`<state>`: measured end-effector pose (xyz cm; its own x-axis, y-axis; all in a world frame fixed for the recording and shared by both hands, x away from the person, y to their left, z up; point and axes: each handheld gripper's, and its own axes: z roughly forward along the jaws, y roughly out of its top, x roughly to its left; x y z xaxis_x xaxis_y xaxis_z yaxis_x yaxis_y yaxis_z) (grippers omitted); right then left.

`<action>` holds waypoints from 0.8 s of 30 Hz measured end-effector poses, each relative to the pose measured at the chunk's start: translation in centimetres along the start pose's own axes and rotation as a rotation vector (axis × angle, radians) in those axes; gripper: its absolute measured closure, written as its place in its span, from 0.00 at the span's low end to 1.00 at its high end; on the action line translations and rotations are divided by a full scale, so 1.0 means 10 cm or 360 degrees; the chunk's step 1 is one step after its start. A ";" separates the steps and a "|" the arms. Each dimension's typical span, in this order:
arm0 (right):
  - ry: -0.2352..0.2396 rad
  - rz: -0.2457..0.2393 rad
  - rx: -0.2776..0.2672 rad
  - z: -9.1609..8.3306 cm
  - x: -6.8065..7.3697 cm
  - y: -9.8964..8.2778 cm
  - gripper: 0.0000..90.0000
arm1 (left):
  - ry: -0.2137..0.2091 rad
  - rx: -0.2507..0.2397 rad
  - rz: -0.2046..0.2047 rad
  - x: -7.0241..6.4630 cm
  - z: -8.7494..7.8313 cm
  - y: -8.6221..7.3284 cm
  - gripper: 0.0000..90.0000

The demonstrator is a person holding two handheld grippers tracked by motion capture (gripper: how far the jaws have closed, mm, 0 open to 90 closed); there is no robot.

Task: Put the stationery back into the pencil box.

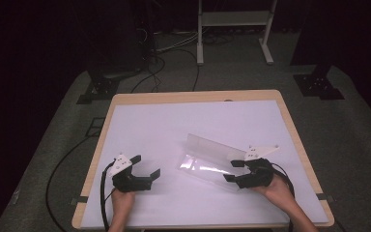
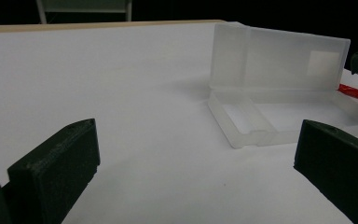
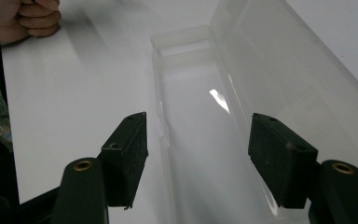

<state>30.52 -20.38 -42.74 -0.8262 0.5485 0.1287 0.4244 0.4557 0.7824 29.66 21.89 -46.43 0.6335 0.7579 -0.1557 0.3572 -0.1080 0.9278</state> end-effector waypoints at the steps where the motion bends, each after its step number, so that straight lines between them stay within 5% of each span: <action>1: -0.0004 0.0002 -0.0004 -0.02 -0.01 0.00 0.41 | 0.0001 0.0000 0.0000 0.00 0.00 0.00 0.00; 24: -0.0157 0.0062 -0.0036 -0.42 -0.16 -0.22 0.41 | 0.0010 0.0006 0.0000 -0.01 0.00 0.00 0.00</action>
<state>29.38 -25.20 -42.14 -0.7685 0.6320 0.0995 0.4460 0.4177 0.7916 29.59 21.81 -46.43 0.6293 0.7618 -0.1538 0.3599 -0.1102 0.9265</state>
